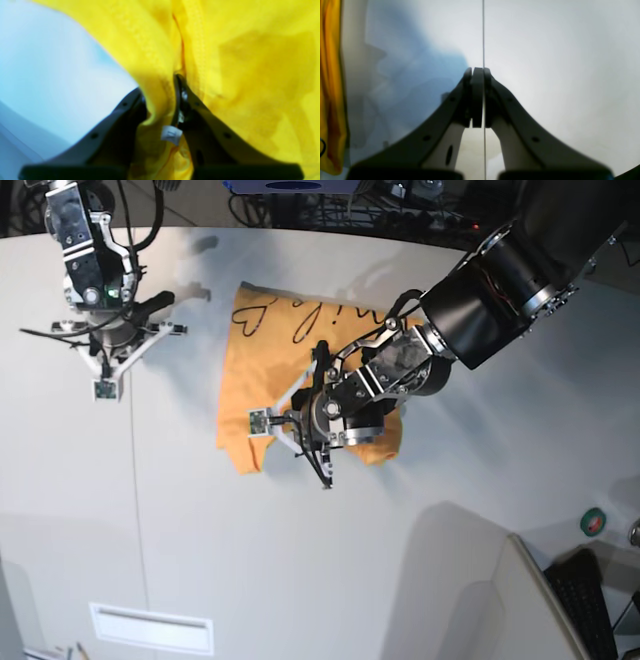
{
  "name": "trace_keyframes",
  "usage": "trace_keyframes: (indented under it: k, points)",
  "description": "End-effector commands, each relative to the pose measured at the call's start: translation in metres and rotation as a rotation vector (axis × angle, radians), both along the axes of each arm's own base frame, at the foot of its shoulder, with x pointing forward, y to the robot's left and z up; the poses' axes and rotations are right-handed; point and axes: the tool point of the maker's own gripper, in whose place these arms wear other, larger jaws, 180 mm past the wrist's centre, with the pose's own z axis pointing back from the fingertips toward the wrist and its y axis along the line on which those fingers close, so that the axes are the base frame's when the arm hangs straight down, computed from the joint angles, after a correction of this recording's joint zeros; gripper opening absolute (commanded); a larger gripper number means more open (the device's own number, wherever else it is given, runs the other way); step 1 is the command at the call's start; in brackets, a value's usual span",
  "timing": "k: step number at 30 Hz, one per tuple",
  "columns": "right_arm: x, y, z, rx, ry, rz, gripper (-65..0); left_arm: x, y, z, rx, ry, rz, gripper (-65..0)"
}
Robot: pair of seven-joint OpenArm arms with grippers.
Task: Layout the t-shirt on the table in an organized manner, then fold the t-shirt properly
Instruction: 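Grasp the bundle's edge with the left gripper and fold it under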
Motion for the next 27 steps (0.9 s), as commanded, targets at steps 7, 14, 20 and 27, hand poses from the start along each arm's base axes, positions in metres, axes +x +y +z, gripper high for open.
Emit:
trace_keyframes:
  k: [7, 14, 20, 27]
  points:
    - [0.01, -0.001, 0.01, -0.008, -0.046, 0.006, -65.0, -0.011, 0.009, -0.004, 0.07, 0.053, -0.037, -65.0]
    - [0.01, 0.0, 0.01, -0.006, -0.046, 0.006, -65.0, -0.015, 0.01, -0.008, 0.072, 0.064, -0.036, -65.0]
    - [0.005, 0.0, 0.007, -0.006, -0.034, 0.006, -65.0, 0.003, 0.011, 0.006, 0.026, 0.04, 0.027, -62.7]
    - [0.005, 0.0, 0.007, -0.006, -0.037, 0.006, -65.0, 0.027, 0.013, 0.027, -0.057, 0.01, 0.126, -27.3]
